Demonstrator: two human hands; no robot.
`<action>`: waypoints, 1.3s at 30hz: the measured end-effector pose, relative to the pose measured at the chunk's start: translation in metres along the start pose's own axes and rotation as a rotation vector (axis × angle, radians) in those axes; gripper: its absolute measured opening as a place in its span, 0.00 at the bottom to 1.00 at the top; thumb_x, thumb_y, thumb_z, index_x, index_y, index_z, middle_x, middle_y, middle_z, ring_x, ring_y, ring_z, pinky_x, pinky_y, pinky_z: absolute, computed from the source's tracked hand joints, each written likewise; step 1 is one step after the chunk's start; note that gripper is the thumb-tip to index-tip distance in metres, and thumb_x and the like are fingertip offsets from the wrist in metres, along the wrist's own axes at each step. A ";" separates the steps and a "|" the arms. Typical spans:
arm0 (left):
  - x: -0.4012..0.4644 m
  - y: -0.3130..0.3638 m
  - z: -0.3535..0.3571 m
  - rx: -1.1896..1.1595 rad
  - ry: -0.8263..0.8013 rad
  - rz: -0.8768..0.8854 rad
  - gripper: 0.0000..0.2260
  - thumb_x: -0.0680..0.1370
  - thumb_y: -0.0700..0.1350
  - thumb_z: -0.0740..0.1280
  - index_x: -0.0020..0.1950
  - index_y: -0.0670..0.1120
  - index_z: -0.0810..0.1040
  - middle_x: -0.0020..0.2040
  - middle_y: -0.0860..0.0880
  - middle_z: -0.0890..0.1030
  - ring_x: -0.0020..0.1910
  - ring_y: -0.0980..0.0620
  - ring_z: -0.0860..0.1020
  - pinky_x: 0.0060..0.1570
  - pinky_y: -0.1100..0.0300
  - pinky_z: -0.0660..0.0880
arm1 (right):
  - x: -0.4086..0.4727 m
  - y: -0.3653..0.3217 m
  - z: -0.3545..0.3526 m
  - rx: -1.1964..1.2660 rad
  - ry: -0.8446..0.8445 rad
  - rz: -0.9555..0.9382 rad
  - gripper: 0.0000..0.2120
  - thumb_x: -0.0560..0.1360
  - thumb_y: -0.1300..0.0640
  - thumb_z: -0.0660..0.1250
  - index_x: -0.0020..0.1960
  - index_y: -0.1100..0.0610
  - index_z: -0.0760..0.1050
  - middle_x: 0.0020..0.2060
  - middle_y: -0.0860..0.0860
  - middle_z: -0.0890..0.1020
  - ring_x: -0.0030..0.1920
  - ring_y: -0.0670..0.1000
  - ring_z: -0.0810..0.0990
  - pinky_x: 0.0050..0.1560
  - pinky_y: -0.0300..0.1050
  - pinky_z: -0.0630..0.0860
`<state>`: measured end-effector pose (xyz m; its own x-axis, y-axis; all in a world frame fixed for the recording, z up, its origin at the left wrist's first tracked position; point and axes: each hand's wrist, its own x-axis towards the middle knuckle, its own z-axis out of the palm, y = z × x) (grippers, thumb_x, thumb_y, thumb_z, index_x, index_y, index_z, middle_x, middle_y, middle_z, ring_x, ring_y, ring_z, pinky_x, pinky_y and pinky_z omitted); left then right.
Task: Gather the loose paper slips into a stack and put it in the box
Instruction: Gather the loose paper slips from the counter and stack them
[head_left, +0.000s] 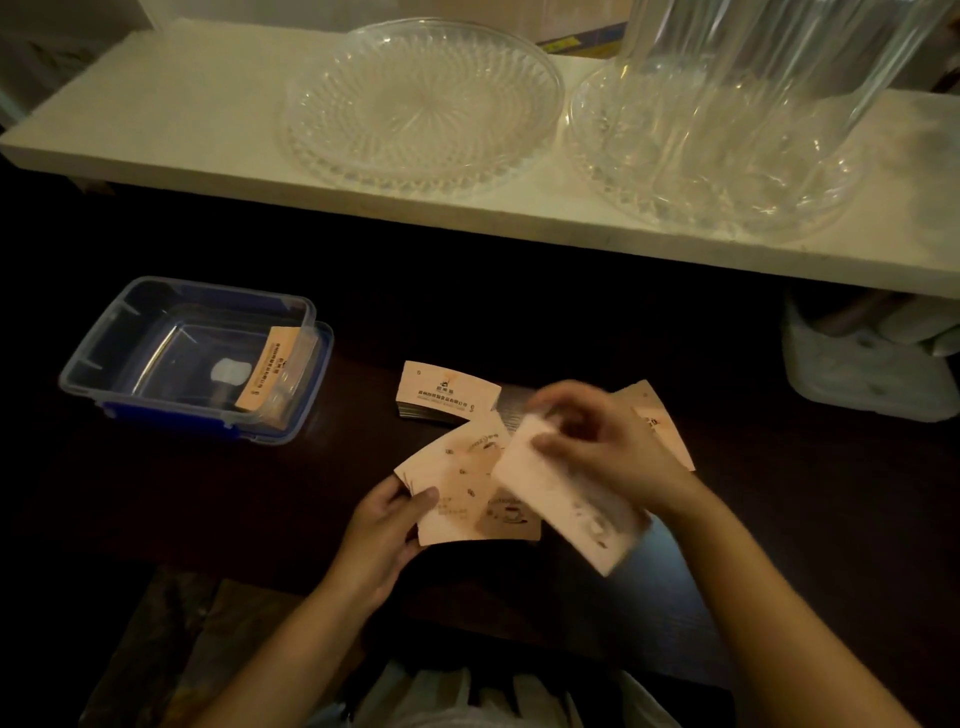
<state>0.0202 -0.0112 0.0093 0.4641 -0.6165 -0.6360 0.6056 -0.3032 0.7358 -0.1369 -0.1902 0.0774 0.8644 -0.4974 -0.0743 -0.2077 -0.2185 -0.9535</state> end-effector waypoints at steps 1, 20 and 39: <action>0.000 0.001 0.001 -0.002 -0.020 0.004 0.09 0.74 0.37 0.64 0.51 0.48 0.77 0.42 0.47 0.86 0.43 0.50 0.83 0.35 0.58 0.80 | 0.009 -0.002 0.010 -0.136 -0.129 -0.018 0.15 0.73 0.60 0.67 0.55 0.46 0.71 0.39 0.45 0.80 0.40 0.42 0.80 0.37 0.36 0.78; 0.002 0.004 0.008 0.261 -0.012 0.164 0.18 0.71 0.31 0.66 0.52 0.52 0.75 0.52 0.49 0.81 0.52 0.54 0.79 0.53 0.52 0.78 | -0.020 0.065 0.051 -0.221 0.098 0.176 0.51 0.66 0.57 0.72 0.69 0.30 0.38 0.70 0.42 0.55 0.65 0.35 0.59 0.56 0.25 0.69; 0.015 -0.011 -0.007 0.066 0.049 0.019 0.14 0.74 0.33 0.63 0.56 0.48 0.74 0.49 0.45 0.81 0.49 0.48 0.80 0.40 0.56 0.77 | -0.020 0.117 -0.029 -0.755 0.470 0.760 0.36 0.70 0.44 0.68 0.70 0.60 0.61 0.64 0.62 0.68 0.63 0.62 0.65 0.58 0.57 0.69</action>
<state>0.0256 -0.0121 -0.0102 0.5074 -0.5866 -0.6312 0.5531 -0.3400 0.7606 -0.1920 -0.2297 -0.0242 0.1789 -0.9418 -0.2846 -0.9545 -0.0960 -0.2823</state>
